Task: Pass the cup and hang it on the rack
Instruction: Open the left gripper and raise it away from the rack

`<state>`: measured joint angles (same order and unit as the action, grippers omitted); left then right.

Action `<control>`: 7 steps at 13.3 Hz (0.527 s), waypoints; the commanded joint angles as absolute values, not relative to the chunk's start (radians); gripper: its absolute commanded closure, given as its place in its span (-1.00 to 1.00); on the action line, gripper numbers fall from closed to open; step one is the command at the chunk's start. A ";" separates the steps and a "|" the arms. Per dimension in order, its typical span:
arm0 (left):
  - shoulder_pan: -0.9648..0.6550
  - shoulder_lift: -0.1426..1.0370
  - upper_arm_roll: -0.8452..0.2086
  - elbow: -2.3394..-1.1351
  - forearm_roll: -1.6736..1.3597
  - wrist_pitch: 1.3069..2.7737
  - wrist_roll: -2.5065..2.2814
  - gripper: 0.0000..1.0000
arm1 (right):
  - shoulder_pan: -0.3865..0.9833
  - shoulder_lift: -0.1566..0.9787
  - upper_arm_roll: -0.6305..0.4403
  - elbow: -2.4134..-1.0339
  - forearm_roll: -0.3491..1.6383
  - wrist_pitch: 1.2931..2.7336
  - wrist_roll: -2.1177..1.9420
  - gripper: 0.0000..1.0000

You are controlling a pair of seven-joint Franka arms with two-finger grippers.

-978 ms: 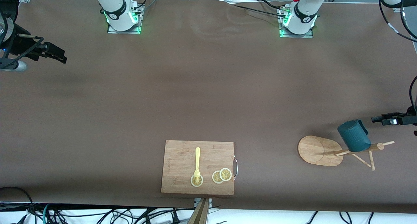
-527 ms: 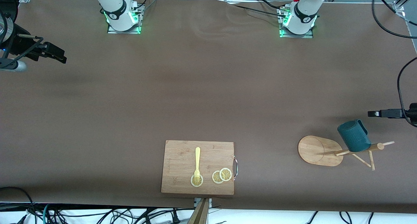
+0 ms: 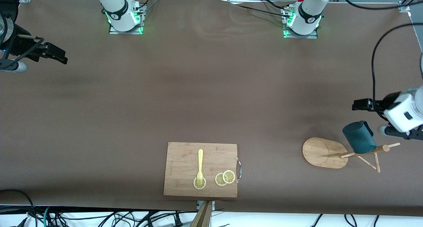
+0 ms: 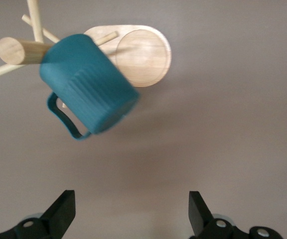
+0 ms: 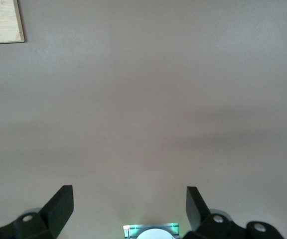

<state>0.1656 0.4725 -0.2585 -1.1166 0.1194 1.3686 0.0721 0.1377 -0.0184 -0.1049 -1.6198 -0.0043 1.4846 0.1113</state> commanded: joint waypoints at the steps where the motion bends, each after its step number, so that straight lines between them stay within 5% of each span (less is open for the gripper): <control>1: 0.167 0.293 -0.279 -1.258 0.140 1.364 0.074 -1.00 | 0.127 -0.012 -0.106 -1.601 -0.006 1.465 0.106 -1.00; 5: 0.158 0.197 -0.310 -1.284 0.086 1.324 0.077 -1.00 | 0.127 -0.012 -0.106 -1.601 -0.006 1.466 0.106 -1.00; 7: -0.002 0.123 -0.165 -1.395 0.077 1.394 0.075 -1.00 | 0.127 -0.012 -0.106 -1.601 -0.006 1.466 0.106 -1.00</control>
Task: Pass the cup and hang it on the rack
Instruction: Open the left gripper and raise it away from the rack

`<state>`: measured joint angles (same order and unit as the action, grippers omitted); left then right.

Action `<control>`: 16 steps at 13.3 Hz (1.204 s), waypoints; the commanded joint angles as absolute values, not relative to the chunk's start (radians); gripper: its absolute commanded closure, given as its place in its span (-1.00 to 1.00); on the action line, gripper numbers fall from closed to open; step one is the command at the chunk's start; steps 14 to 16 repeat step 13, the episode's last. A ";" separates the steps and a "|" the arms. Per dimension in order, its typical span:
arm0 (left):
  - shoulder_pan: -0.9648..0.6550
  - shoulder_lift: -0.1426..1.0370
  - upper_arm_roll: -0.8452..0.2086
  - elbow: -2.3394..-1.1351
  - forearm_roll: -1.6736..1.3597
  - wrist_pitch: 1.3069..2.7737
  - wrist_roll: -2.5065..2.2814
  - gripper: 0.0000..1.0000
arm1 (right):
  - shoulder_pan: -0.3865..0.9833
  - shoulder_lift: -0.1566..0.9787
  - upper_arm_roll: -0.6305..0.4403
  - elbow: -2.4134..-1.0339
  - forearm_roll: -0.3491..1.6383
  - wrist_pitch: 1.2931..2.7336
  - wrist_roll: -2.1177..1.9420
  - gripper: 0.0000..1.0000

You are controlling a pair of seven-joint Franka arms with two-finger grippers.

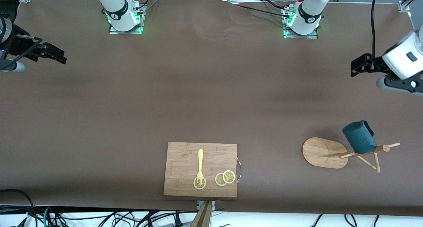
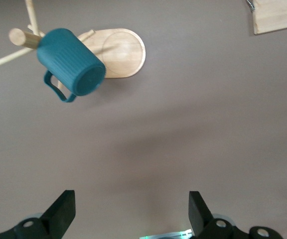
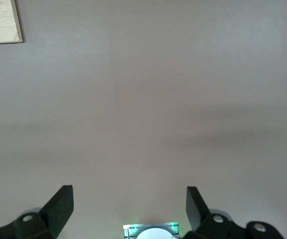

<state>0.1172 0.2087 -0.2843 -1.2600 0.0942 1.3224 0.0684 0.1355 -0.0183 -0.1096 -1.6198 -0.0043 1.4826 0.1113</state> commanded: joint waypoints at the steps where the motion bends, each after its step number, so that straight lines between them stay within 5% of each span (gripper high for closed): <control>1: -0.056 0.077 -0.105 -1.460 0.074 1.464 0.061 -1.00 | 0.127 -0.012 -0.106 -1.601 -0.006 1.465 0.107 -1.00; 4: -0.045 -0.049 -0.091 -1.701 0.041 1.685 0.048 -1.00 | 0.127 -0.012 -0.106 -1.601 -0.006 1.465 0.106 -1.00; 16: 0.046 0.048 -0.101 -1.674 0.029 1.692 0.035 -1.00 | 0.126 -0.012 -0.106 -1.601 -0.006 1.466 0.107 -1.00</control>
